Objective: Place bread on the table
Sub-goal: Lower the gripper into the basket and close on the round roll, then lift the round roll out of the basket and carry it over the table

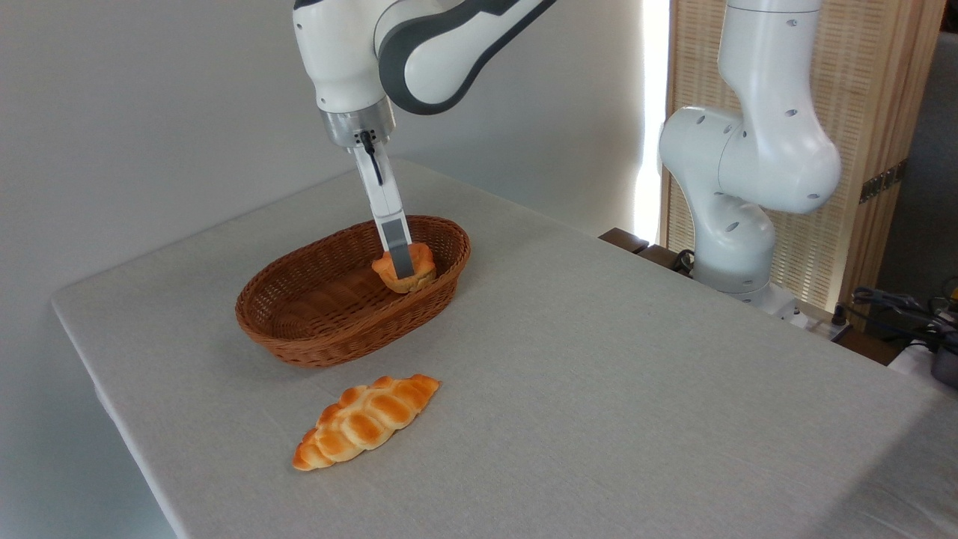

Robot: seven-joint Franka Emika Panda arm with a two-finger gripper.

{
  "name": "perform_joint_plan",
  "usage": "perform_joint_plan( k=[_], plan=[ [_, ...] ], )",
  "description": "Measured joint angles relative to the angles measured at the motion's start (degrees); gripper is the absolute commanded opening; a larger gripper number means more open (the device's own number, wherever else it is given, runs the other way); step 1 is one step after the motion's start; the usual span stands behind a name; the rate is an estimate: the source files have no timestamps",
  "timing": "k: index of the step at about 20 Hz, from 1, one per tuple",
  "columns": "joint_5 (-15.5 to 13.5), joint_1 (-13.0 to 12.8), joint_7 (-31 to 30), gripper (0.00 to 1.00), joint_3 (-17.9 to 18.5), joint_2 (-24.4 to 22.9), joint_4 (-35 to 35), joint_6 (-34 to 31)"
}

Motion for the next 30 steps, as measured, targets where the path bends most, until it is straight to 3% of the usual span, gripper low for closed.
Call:
perform_joint_plan(
  k=[4,8,9,23,27,30],
  plan=[
    [0.0,0.05,0.01,0.95,-0.01,0.0,-0.82,0.94],
    [0.0,0.07,0.01,0.34,-0.01,0.02,-2.22,0.95],
    [0.0,0.07,0.01,0.29,-0.01,0.02,-2.46,0.96],
    [-0.03,0.8,0.0,0.28,0.67,-0.42,-1.13,1.89],
    [-2.3,1.16,0.05,0.33,5.23,-0.98,5.59,2.31],
    [-2.44,1.33,0.25,0.38,9.18,-1.49,8.65,1.89]
  ],
)
